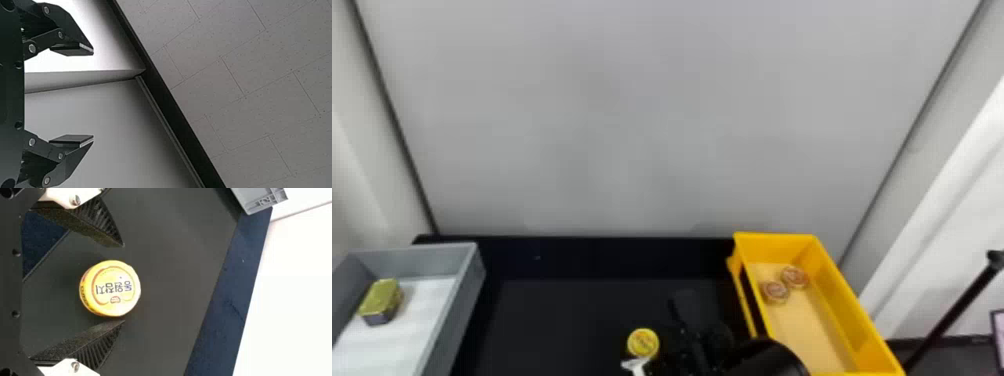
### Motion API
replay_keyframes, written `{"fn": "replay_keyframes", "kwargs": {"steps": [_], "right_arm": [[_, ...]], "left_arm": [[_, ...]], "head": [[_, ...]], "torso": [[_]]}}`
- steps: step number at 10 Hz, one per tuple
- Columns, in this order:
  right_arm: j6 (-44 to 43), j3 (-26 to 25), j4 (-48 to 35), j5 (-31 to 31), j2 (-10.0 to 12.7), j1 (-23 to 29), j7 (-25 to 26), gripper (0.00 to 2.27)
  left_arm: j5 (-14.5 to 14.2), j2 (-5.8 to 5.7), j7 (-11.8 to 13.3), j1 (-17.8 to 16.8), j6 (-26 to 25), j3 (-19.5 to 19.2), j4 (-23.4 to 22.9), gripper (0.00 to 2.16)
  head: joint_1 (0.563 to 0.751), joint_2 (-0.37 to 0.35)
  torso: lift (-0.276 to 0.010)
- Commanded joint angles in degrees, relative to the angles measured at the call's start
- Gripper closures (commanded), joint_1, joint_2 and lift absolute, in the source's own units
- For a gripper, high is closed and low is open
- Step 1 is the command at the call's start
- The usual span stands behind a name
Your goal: Pick up the round yellow can and place it in the yellow rectangular box
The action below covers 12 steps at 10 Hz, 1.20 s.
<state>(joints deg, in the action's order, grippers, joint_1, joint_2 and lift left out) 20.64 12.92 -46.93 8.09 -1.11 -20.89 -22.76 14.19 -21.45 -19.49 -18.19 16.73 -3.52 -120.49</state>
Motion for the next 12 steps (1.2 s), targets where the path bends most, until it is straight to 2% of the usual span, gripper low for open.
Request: {"fn": "replay_keyframes", "kwargs": {"steps": [1, 2, 4, 6, 9, 12], "right_arm": [[-0.68, 0.71, -0.09, -0.26, -0.03, 0.33, 1.22, 0.11], [-0.24, 0.62, -0.53, -0.26, -0.03, 0.68, 2.1, 0.17], [1.52, 0.71, -1.58, -0.26, -0.12, 1.03, 3.51, 0.57], [2.66, 0.89, -2.02, -0.26, -0.3, 1.12, 3.77, 0.72], [2.57, 0.27, -4.83, -0.26, -0.56, 3.23, 5.88, 0.72], [2.4, -3.33, -9.32, 0.0, -2.67, 2.35, 8.61, 0.72]], "left_arm": [[-0.04, -0.09, 0.06, -0.09, 0.05, 0.09, 0.0, 0.45], [0.05, -0.09, 0.06, -0.09, -0.04, 0.09, 0.0, 0.45], [-0.04, -0.18, 0.06, -0.18, 0.05, 0.0, 0.0, 0.45], [-0.04, -0.18, 0.06, -0.09, 0.05, -0.09, -0.09, 0.45], [-0.12, -0.18, 0.15, -0.18, -0.12, -0.09, -0.09, 0.45], [-0.12, -0.36, 0.41, -0.44, -0.56, -0.18, -0.27, 0.45]], "head": [[0.563, -0.169], [0.563, -0.169], [0.563, -0.169], [0.563, -0.169], [0.563, -0.169], [0.563, -0.169]], "torso": [[0.0], [0.0], [0.0], [0.0], [0.0], [0.0]]}}
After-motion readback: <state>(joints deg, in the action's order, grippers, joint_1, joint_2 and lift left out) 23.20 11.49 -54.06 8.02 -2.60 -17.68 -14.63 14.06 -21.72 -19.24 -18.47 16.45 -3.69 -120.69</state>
